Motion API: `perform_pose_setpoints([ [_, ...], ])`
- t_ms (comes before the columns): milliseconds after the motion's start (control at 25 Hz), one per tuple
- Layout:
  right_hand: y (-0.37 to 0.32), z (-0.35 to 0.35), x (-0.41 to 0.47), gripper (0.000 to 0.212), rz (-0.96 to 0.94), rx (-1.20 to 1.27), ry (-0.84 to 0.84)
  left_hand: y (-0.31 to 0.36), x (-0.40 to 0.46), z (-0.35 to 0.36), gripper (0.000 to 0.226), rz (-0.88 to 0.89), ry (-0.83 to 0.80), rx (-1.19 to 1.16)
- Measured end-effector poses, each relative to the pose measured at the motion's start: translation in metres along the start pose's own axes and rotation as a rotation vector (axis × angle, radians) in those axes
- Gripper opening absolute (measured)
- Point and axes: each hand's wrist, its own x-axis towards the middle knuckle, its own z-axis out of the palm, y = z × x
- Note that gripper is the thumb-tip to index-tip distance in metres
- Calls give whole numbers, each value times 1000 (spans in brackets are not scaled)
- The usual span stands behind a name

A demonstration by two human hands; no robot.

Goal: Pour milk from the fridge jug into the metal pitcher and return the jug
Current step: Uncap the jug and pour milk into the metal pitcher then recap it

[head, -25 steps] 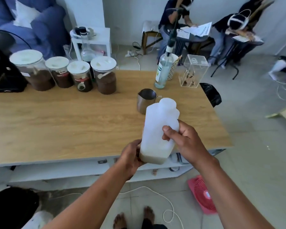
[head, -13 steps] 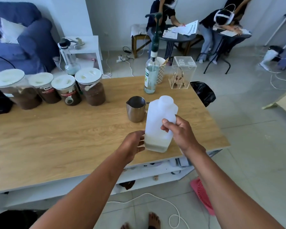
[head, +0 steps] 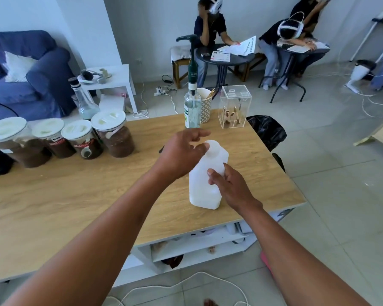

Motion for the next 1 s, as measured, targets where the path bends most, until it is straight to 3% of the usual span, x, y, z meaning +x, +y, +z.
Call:
perform_pose_setpoints([
  [120,6,0,3,35,-30,-84,1,13,9,1,43,113,-186,271],
  [240,8,1,3,44,-58,-102,2,16,10,3,47,134,-219,358],
  [520,13,7,3,81,-72,-101,43,16,-1,13,43,242,-74,346],
  [720,17,12,6,57,-80,-126,85,7,-3,20,49,187,30,342],
  [880,15,15,3,65,-91,-132,70,-2,-11,26,49,218,154,395],
  [1000,13,13,2,66,-93,-113,61,-9,-21,26,46,251,158,378],
])
